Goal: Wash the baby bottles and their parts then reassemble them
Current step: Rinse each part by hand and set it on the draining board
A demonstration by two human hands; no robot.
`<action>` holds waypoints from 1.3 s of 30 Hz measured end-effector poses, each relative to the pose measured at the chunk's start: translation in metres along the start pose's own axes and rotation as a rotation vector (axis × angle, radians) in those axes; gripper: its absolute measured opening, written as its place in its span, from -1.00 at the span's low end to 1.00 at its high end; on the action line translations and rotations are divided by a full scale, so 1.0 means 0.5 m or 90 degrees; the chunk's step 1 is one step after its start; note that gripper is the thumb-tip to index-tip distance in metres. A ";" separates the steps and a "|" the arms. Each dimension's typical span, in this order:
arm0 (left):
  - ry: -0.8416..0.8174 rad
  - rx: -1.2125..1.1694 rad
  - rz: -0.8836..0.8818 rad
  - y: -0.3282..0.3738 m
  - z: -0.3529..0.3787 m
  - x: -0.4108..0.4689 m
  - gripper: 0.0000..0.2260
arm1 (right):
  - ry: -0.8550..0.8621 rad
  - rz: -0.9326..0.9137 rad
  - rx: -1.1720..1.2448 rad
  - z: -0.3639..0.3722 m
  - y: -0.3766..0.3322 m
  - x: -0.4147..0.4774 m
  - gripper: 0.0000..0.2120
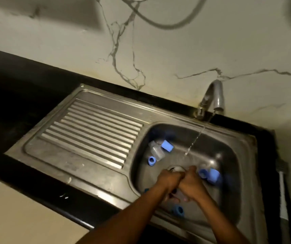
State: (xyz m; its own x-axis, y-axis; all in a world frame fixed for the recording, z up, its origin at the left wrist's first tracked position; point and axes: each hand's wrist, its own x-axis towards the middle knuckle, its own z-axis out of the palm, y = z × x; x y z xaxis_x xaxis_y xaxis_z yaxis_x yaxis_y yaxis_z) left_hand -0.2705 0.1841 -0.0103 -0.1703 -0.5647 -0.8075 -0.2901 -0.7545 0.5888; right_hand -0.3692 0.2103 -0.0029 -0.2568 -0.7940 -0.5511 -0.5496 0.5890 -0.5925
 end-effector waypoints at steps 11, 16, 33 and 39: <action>0.076 -0.233 0.127 0.159 -0.546 -0.006 -0.44 | -0.047 -0.418 0.117 0.198 -0.447 0.125 -0.41; 0.379 0.064 0.359 0.150 -0.788 0.058 -0.75 | -0.039 -0.395 0.125 0.335 -0.659 0.234 -0.34; 0.377 0.217 0.436 0.138 -0.889 0.196 -0.64 | 0.016 -0.331 0.039 0.486 -0.723 0.364 -0.25; 0.457 0.246 0.414 0.131 -0.860 0.194 -0.79 | -0.011 -0.331 0.058 0.482 -0.714 0.360 -0.23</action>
State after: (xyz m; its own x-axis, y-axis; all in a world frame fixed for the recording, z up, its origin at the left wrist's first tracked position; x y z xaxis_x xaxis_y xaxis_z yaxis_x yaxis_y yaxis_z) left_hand 0.0989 -0.0639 -0.0347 0.1620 -0.9853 -0.0534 -0.6459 -0.1468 0.7492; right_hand -0.0276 -0.1065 -0.0321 0.0442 -0.9827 -0.1798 -0.5295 0.1296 -0.8383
